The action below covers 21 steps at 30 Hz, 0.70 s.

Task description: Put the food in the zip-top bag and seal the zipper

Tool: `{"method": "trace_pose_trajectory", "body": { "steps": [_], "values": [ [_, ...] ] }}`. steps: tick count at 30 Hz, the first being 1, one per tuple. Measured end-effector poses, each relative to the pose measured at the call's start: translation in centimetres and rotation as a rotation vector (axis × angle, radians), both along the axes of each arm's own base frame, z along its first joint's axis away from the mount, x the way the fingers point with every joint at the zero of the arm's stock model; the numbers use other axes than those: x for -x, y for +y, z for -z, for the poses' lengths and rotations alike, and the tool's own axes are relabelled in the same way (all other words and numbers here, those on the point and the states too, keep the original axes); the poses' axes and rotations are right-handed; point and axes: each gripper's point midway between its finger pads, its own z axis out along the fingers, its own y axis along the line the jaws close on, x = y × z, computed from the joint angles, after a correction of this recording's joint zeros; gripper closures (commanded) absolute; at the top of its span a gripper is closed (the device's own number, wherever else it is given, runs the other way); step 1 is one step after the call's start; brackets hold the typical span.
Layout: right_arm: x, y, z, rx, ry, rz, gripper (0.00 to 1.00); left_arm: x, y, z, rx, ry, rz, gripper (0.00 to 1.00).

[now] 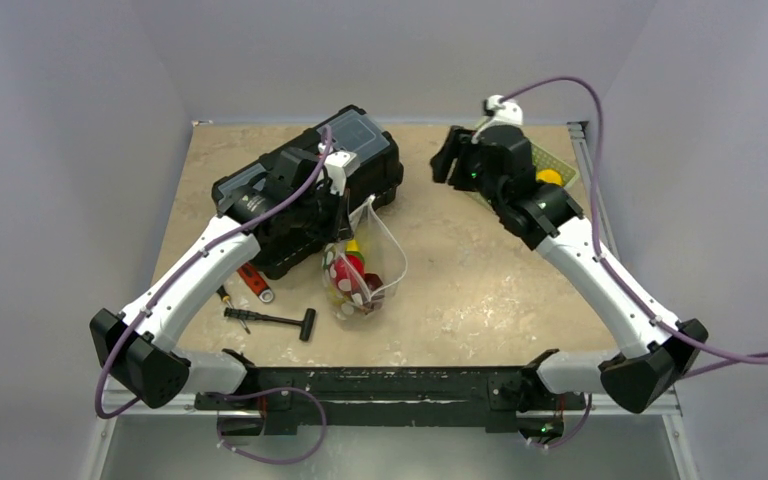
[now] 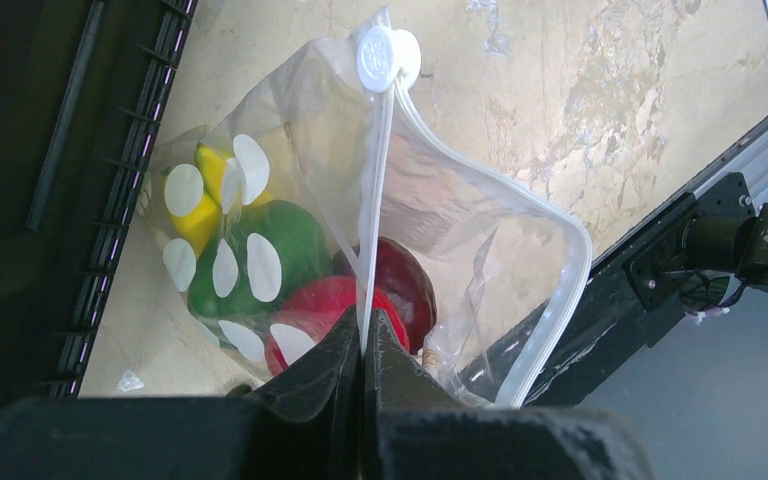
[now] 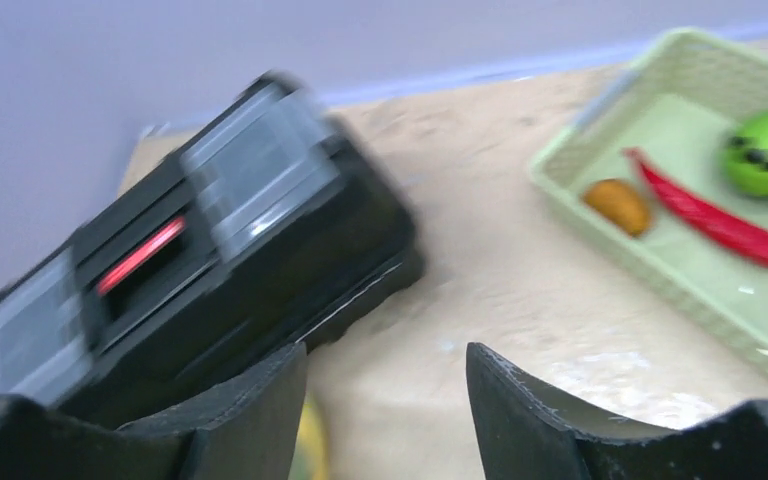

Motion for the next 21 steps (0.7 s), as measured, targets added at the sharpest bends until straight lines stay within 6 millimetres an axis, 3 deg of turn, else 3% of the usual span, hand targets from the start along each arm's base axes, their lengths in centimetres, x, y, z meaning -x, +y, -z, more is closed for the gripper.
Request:
{"method": "trace_pose_trajectory", "body": {
  "steps": [3,5,8,10,13,17,21],
  "values": [
    [-3.0,-5.5,1.0,-0.015,-0.035,0.199,0.37,0.0,0.0,0.0,0.000,0.000,0.000,1.00],
    [-4.8,-7.7,1.9,0.000,-0.042,0.286,0.37,0.0,0.0,0.0,0.000,0.000,0.001,1.00],
    [-7.8,-9.6,3.8,0.031,-0.033,0.375,0.35,0.1,-0.1,0.0,0.002,0.002,0.003,1.00],
    [-10.2,-11.1,6.3,0.071,0.007,0.436,0.24,0.1,-0.1,0.0,0.004,0.004,0.005,1.00],
    [-13.2,-13.4,10.9,0.125,0.090,0.493,0.19,0.1,-0.2,0.1,0.006,0.009,0.010,1.00],
    [-16.7,-15.4,15.5,0.144,0.206,0.505,0.19,0.2,-0.4,0.3,0.009,0.021,0.018,1.00],
    [-20.0,-15.6,18.0,0.118,0.278,0.447,0.24,0.1,-0.5,0.5,0.007,0.028,0.020,1.00]
  ]
}}
